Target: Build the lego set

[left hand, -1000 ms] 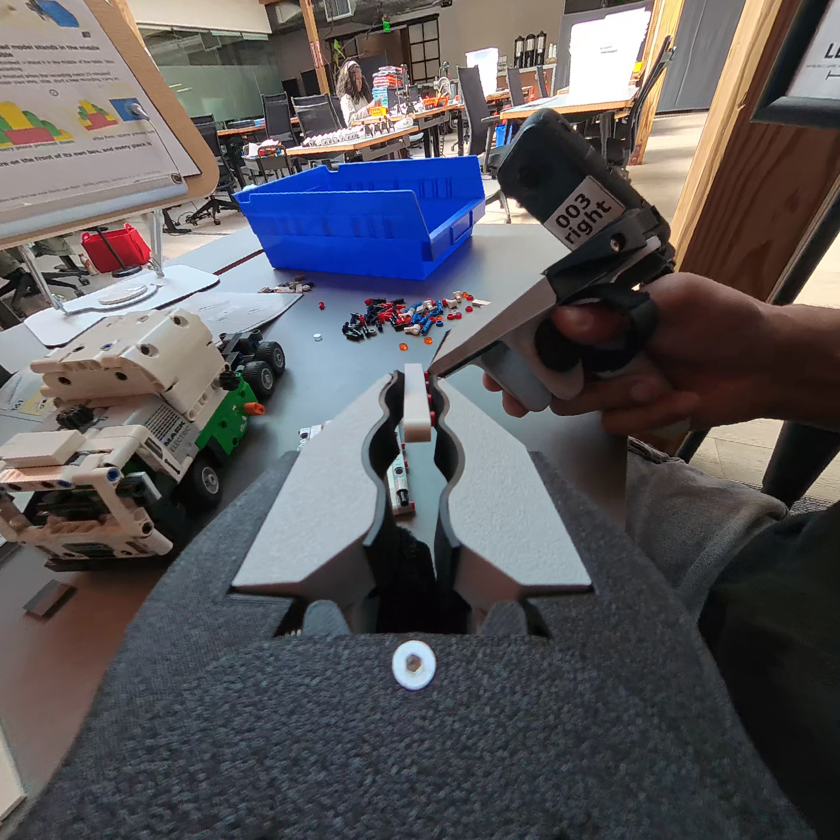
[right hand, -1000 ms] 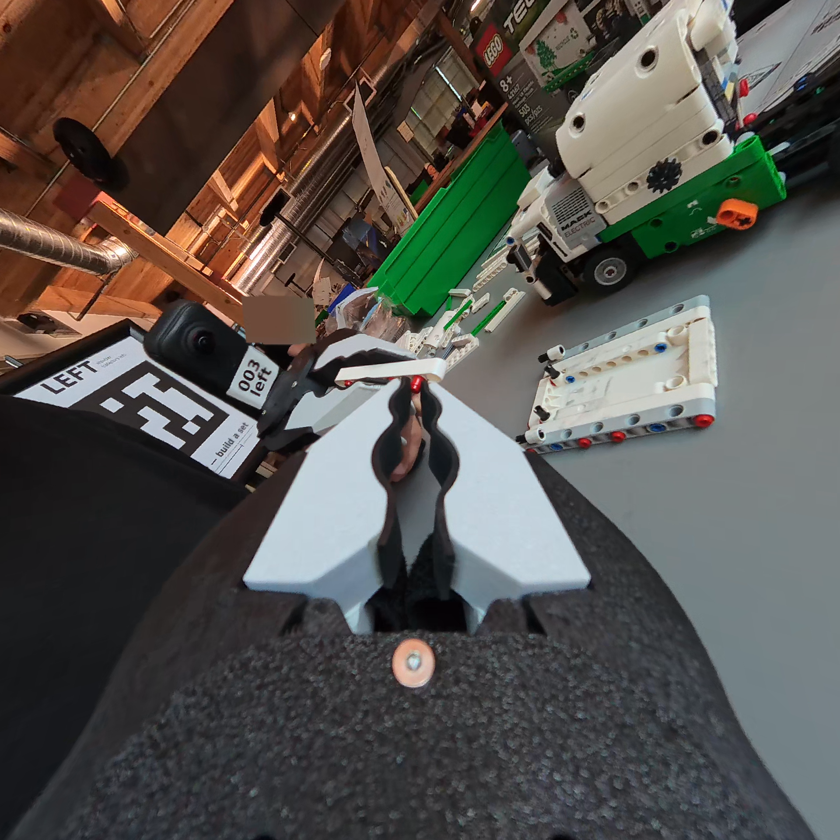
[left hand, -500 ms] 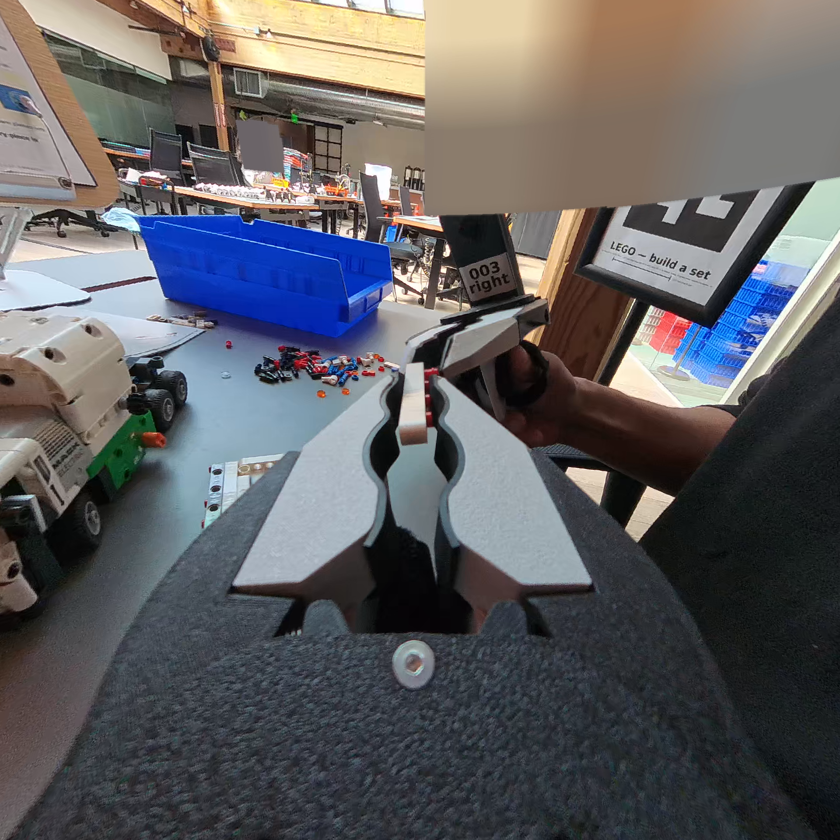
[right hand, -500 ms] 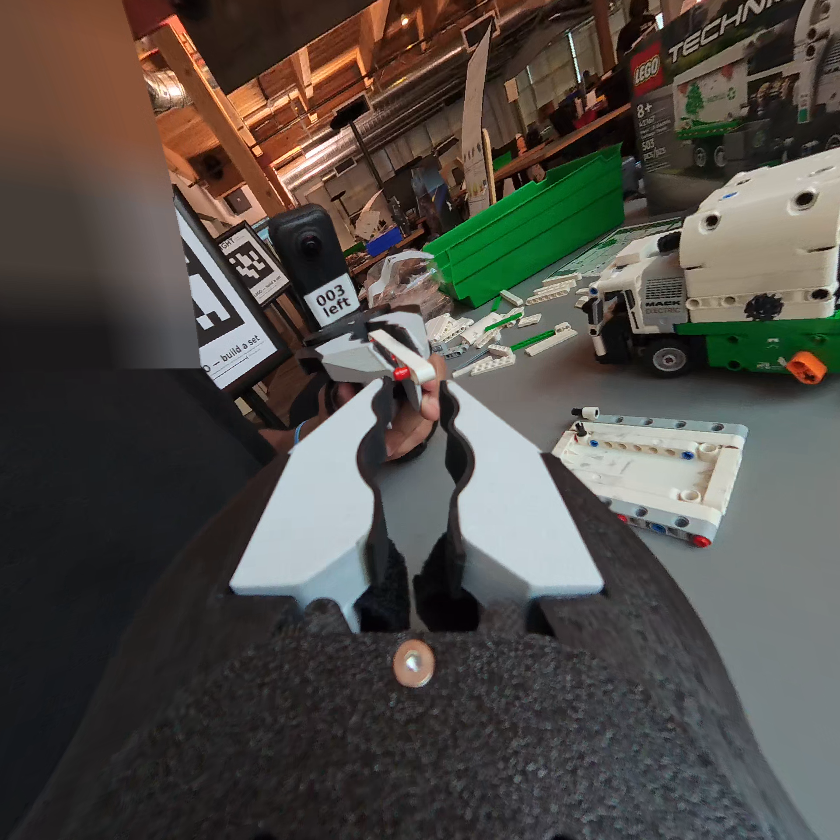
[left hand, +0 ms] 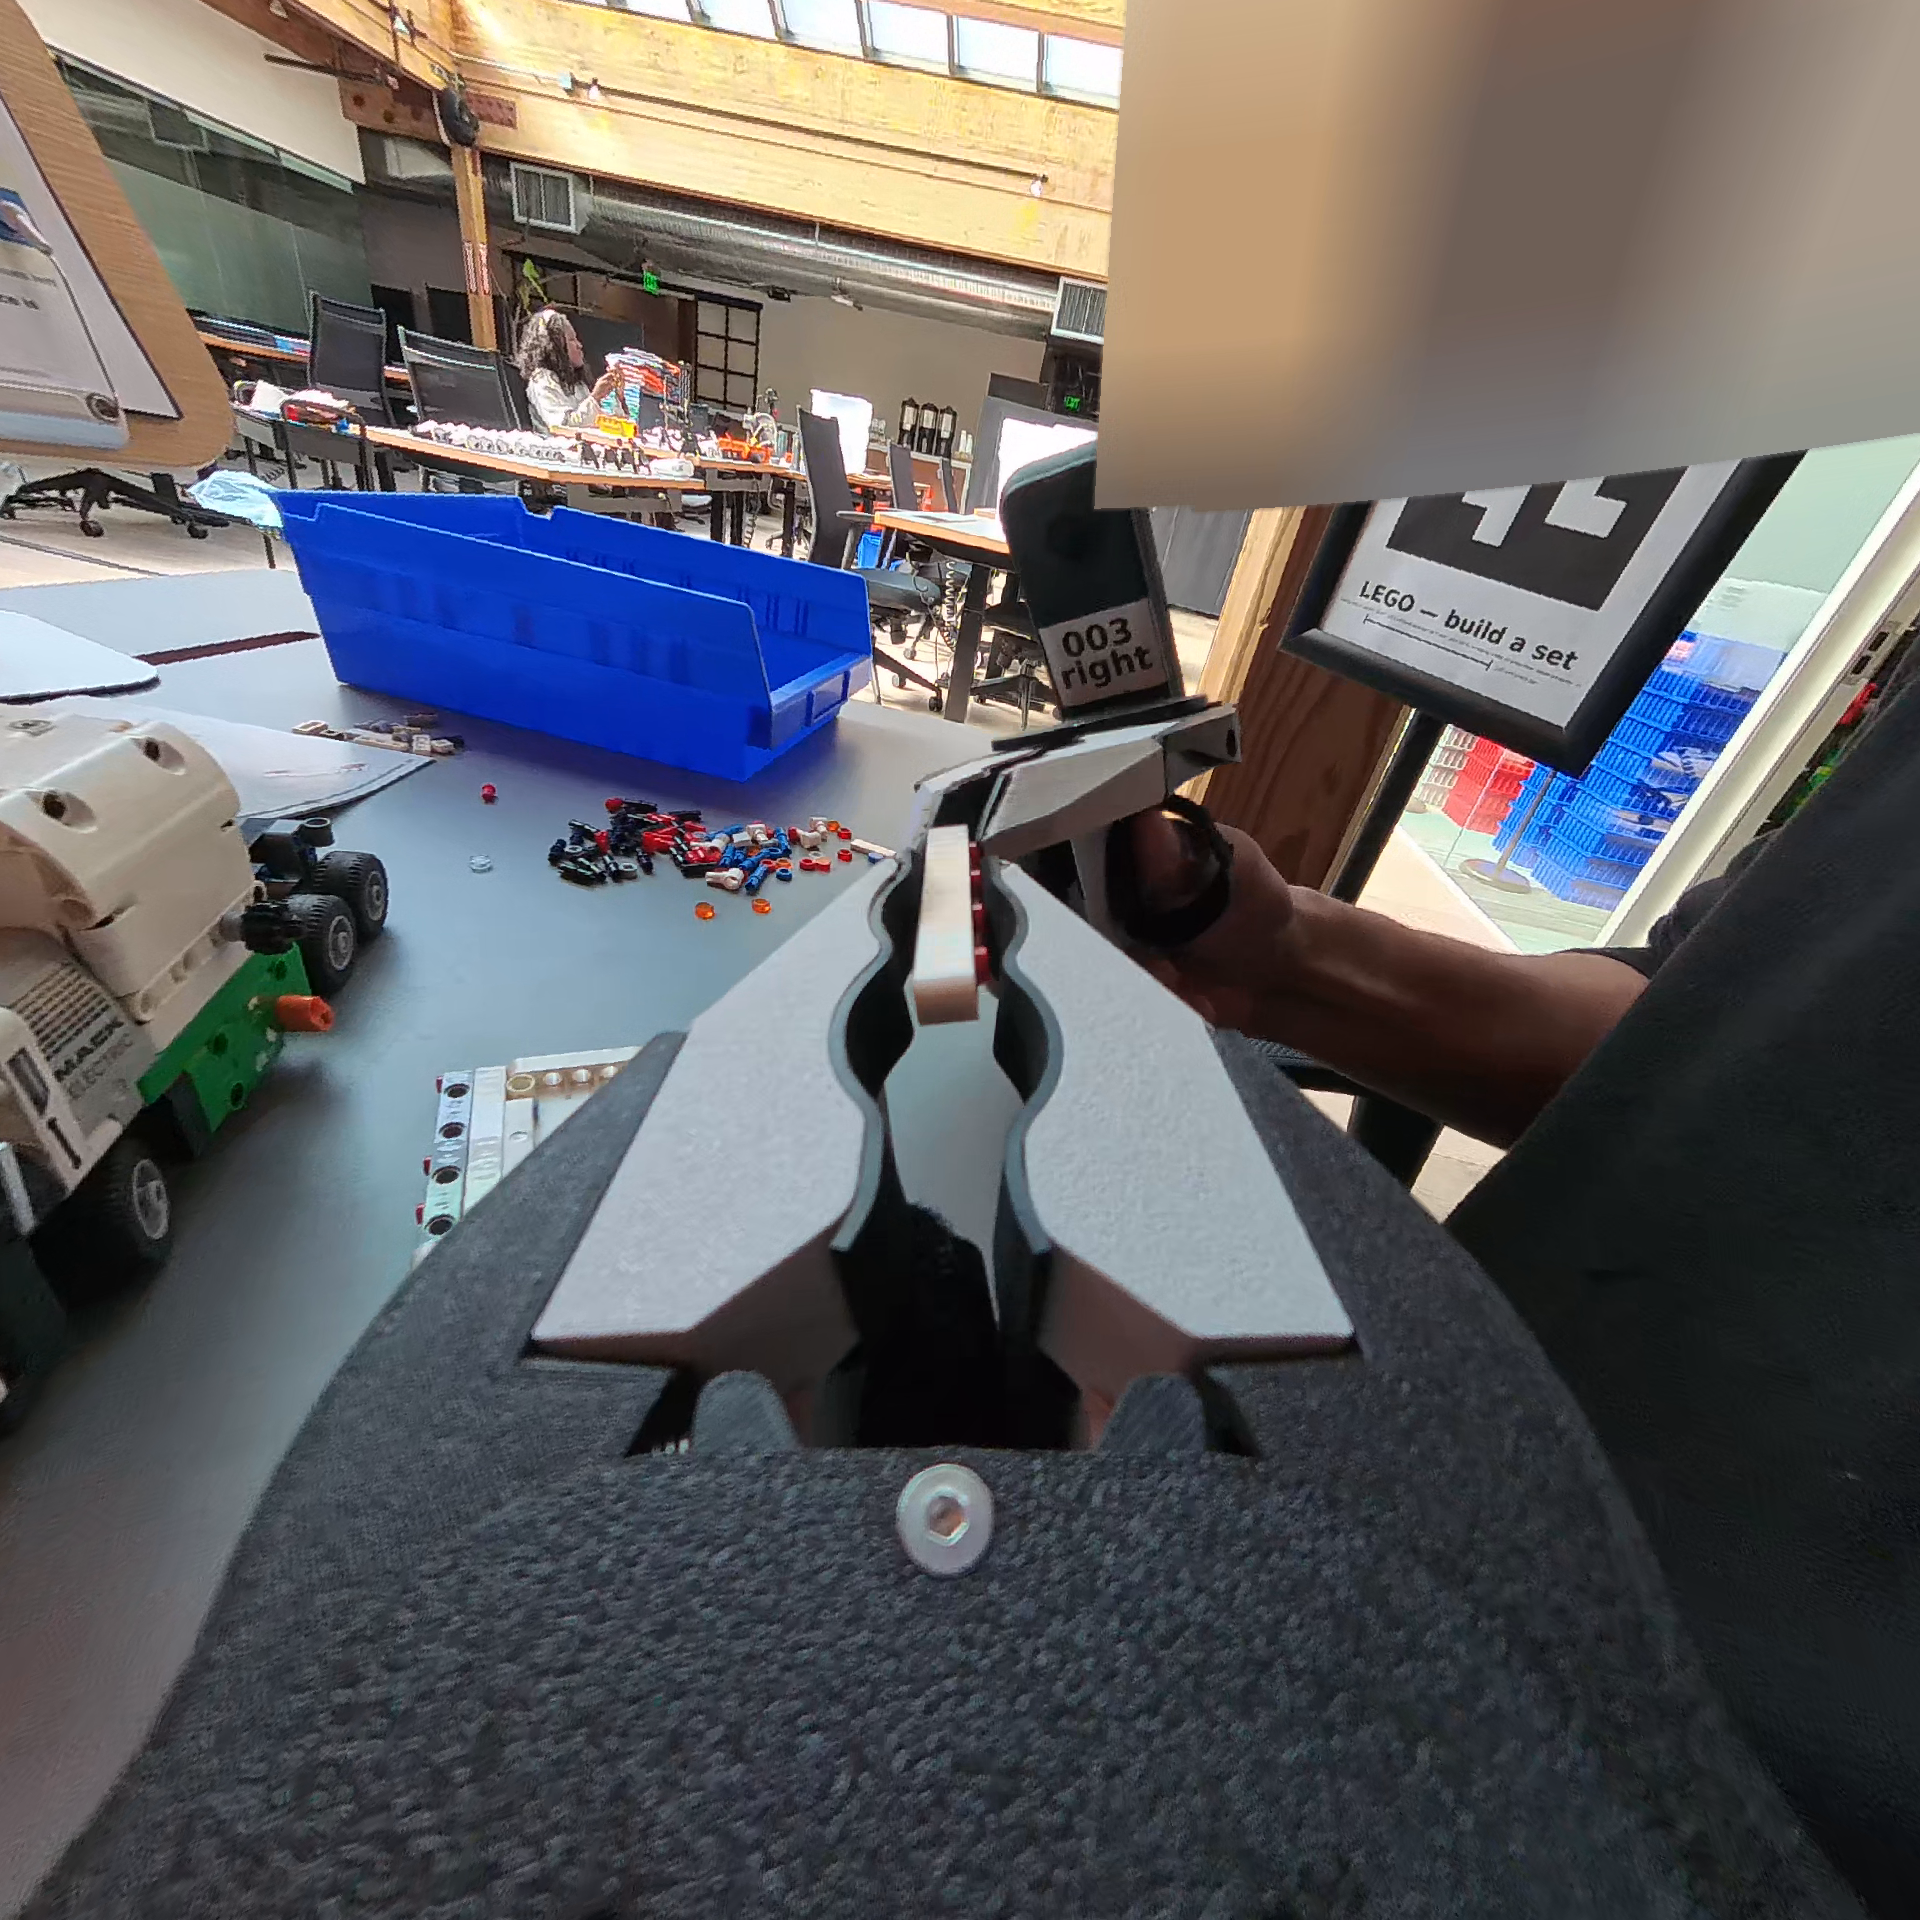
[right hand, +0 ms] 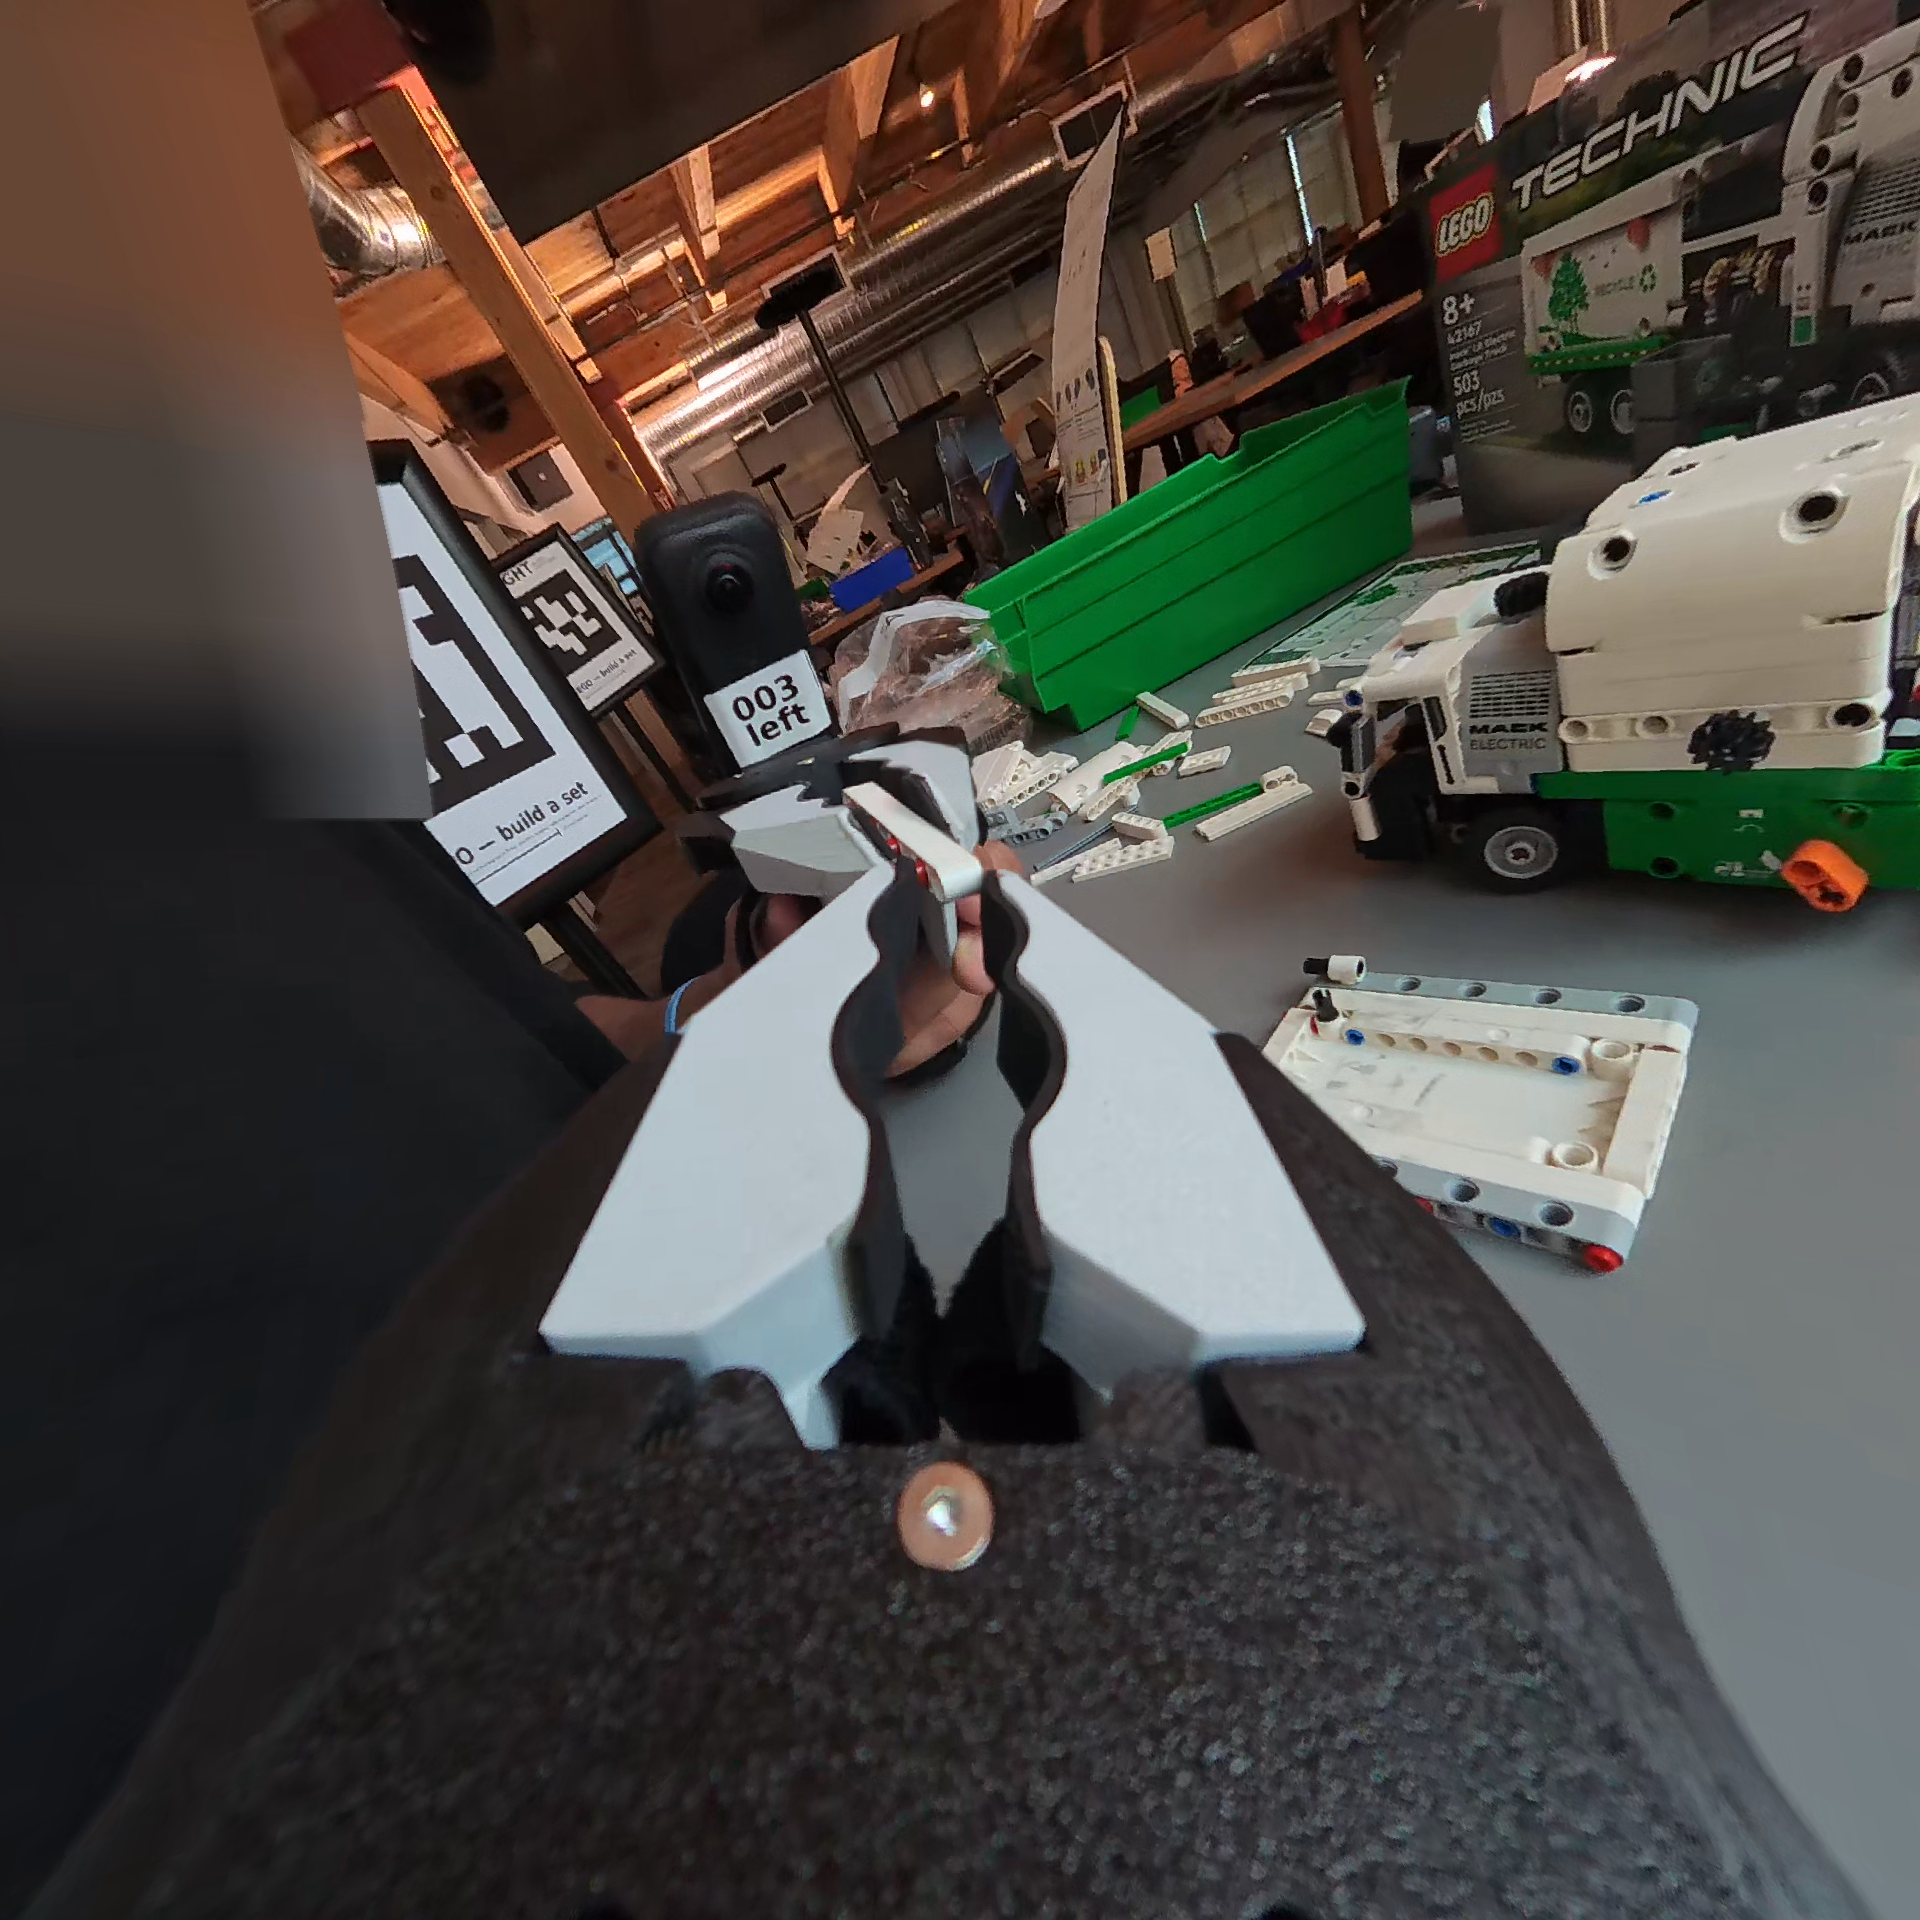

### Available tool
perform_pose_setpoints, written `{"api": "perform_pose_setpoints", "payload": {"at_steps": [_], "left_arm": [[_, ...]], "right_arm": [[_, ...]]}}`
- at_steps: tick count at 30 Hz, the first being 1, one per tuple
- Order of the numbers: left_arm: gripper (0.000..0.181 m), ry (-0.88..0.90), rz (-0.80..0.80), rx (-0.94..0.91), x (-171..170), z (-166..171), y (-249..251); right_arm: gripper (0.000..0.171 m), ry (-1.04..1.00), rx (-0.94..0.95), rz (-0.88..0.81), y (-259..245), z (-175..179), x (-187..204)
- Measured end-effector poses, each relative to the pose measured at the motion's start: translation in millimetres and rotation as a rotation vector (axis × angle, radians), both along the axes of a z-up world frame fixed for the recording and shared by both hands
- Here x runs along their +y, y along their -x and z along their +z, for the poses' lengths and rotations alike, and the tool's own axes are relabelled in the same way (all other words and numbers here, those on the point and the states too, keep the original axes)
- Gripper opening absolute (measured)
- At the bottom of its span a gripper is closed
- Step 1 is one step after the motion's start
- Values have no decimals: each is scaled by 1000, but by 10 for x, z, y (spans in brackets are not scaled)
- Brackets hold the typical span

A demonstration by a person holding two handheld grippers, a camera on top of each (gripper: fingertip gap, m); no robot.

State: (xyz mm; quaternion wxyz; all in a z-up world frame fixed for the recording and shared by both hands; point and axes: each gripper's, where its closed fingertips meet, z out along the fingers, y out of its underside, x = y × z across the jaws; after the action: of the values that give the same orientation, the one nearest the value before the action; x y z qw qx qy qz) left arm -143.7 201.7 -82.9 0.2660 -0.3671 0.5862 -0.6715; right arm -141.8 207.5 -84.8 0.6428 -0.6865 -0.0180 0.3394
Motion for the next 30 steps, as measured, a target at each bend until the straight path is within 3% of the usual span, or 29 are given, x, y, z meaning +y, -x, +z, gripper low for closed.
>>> {"api": "perform_pose_setpoints", "payload": {"at_steps": [5,9,11,14,17,19,22,26,30], "left_arm": [[7,173,-46,1,48,131,37],[9,144,-37,20,37,99,45],[23,70,-45,55,31,35,77],[27,-107,-1,74,93,-41,125],[36,-393,100,57,142,-135,141],[31,-509,103,68,62,-187,170],[17,-376,35,103,-92,-119,220],[23,-249,17,173,-41,-114,254],[13,-107,-119,174,-207,-40,331]], "right_arm": [[7,-48,232,105,35,147,23],[5,1,225,142,24,165,30],[5,70,179,149,-17,155,20],[6,240,53,209,-65,118,-37],[6,441,-104,248,-105,47,-58],[6,509,-192,314,-54,78,-73],[6,597,-382,401,4,53,-98],[6,586,-604,487,112,103,-166],[6,572,-728,547,231,151,-210]]}}
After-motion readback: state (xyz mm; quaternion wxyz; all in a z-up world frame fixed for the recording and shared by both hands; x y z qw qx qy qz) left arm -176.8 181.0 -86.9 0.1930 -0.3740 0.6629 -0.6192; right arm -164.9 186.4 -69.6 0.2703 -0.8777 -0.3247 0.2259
